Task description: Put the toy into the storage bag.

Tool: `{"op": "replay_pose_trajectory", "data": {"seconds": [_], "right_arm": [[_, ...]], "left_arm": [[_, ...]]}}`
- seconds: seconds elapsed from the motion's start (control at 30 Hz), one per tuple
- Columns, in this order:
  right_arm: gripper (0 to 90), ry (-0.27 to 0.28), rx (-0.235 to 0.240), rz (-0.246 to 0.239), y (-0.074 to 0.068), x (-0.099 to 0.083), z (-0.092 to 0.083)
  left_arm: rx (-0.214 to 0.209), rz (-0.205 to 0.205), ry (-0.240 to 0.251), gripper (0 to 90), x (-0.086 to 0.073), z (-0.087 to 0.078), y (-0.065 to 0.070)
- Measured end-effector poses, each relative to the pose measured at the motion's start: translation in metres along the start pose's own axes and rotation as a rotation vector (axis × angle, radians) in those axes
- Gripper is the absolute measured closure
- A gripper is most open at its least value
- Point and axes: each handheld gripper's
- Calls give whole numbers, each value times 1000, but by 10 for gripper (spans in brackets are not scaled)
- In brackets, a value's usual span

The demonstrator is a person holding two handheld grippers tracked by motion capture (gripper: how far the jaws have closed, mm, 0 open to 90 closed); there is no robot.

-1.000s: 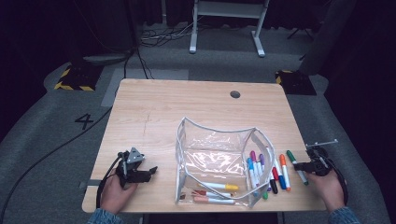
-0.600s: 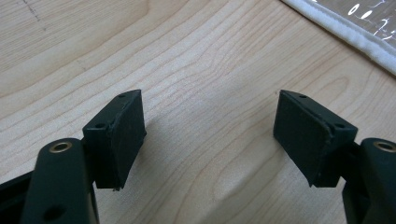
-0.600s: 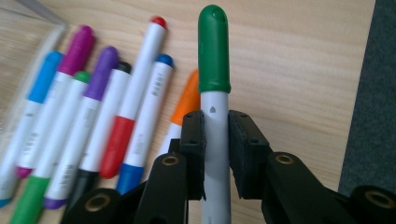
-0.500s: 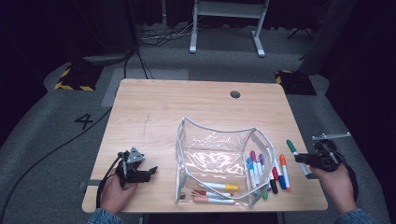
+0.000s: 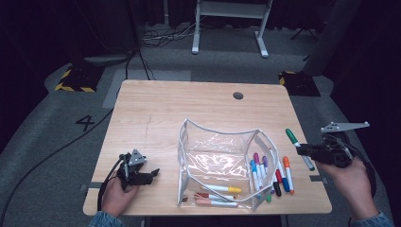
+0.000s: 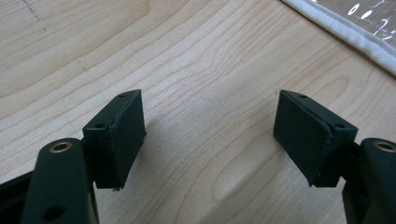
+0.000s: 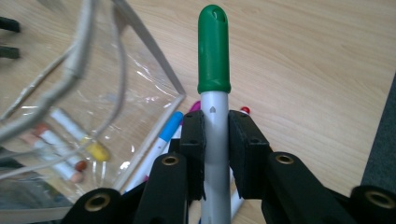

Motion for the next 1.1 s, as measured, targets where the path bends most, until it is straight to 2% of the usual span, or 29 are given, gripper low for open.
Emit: {"op": "replay_pose_trajectory", "data": {"seconds": [0.07,0.13,0.3,0.4,0.43,0.5,0.57,0.7,0.77,0.8,0.9,0.97,1.1], "right_arm": [[765,5,9,-22,-8,5,-7],[764,7,38,-49,-19,11,-14],[765,0,66,-87,-33,17,-21],[764,-8,97,-130,-47,23,-24],[764,-8,97,-130,-47,23,-24],[764,-26,121,-173,-61,28,-24],[765,-33,125,-185,-64,30,-24],[764,-54,156,-247,-86,38,-22],[765,-59,160,-257,-90,40,-22],[764,-67,176,-277,-99,43,-20],[764,-78,196,-316,-113,48,-17],[765,-87,201,-326,-117,50,-16],[764,-109,236,-394,-140,58,-10]], "left_arm": [[-1,0,1,252,0,0,0],[1,0,0,252,0,0,0],[1,1,0,252,0,0,0],[1,0,0,252,0,0,0],[1,0,0,252,0,0,0],[1,0,0,252,0,0,0],[1,0,0,252,0,0,0],[1,0,0,252,0,0,0],[1,1,0,252,0,0,0],[1,0,0,252,0,0,0],[1,0,0,252,0,0,0],[1,0,0,252,0,0,0],[0,0,1,252,0,0,0]]}}
Point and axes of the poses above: each handheld gripper's, and its own axes: z roughly forward along the jaws, x roughly out of its top, y roughly to its right, and after that the axes turned 7 degrees about z, right-handed
